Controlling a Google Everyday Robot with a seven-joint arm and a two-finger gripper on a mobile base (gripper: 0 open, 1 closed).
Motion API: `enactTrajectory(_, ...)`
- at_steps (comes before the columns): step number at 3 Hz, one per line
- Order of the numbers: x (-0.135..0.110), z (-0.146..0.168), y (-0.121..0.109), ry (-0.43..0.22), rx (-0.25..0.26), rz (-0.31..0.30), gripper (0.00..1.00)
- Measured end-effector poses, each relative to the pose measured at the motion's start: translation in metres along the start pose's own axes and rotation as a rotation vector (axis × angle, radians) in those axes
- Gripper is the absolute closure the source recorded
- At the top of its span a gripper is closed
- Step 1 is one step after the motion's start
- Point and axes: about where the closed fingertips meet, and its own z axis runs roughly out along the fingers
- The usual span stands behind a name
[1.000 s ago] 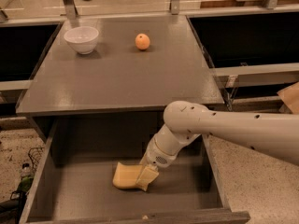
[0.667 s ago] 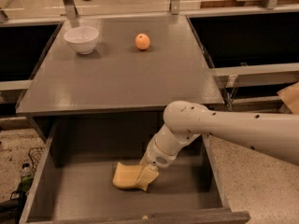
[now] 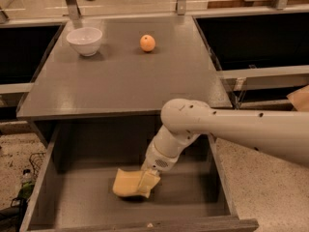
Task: Pick sponge from top drawer and place on counter
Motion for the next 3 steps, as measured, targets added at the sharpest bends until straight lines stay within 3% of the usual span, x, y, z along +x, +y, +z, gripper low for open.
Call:
enactTrajectory(2, -0.017, -0.024, 0.015, 0.047, 0.009, -0.006, 1.00)
enactTrajectory(3, -0.030, -0.050, 0.028, 0.080, 0.053, -0.031, 1.00)
